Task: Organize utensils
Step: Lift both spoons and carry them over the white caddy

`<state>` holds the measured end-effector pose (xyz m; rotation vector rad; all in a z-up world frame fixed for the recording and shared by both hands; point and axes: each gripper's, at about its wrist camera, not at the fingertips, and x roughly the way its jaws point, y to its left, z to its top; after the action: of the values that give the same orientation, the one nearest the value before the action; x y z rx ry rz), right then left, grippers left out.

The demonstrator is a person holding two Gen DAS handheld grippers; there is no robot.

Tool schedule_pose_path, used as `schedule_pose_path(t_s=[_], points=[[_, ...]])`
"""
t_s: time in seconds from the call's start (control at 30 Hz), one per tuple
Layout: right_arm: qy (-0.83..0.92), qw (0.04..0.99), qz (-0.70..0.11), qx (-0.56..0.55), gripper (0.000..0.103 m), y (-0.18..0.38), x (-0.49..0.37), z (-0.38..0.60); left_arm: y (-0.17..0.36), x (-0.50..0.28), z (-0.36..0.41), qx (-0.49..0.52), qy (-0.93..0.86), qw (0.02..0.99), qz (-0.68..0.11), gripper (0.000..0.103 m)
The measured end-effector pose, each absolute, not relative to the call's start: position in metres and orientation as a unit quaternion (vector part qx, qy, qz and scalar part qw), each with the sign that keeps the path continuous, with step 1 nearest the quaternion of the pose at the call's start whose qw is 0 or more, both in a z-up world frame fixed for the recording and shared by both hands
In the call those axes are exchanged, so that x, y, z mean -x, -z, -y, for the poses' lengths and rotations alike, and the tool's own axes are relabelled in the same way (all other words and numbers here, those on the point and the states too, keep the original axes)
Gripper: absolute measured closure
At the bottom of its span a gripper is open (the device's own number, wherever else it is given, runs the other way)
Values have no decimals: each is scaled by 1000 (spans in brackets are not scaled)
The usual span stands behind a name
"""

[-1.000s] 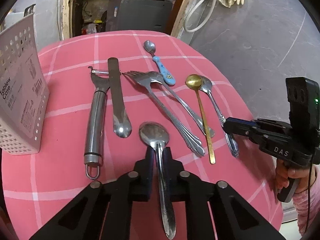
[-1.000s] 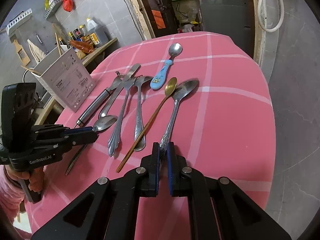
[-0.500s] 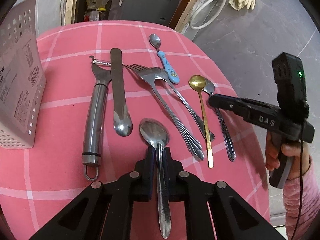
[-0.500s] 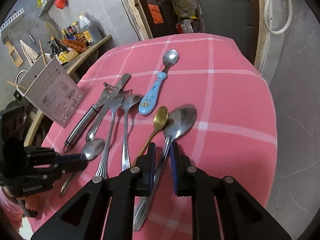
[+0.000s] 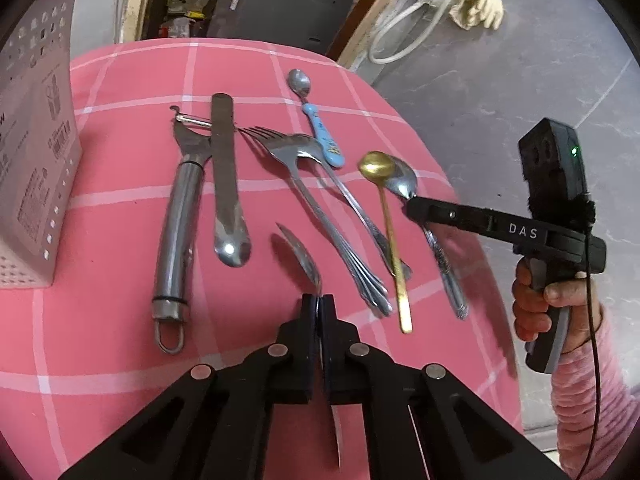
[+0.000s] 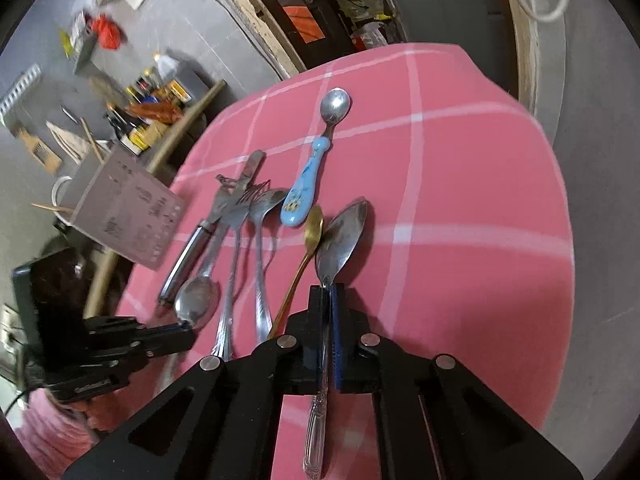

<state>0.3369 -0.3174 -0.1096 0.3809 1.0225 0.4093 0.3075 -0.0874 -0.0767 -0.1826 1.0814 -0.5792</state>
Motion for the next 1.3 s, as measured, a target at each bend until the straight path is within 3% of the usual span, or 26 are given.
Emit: schedule_pose_path(t_s=[0.23,0.67,1.0,1.3], points=[[-220,850,-438,-193,101,104,-299,317,69,-293,90,73,302,824,-474,100],[-275,919,-225,-169,101,26,-258,300,0,-261,81,65,293,897,-324,100],[-315,927,-104,-174,101,-31,-254,274,-67,-245,50,66,250,942,-216,100],[-328,926,-44,-184,101,-59,-274,225,-105,-243,7,71,191,968,-146,100]])
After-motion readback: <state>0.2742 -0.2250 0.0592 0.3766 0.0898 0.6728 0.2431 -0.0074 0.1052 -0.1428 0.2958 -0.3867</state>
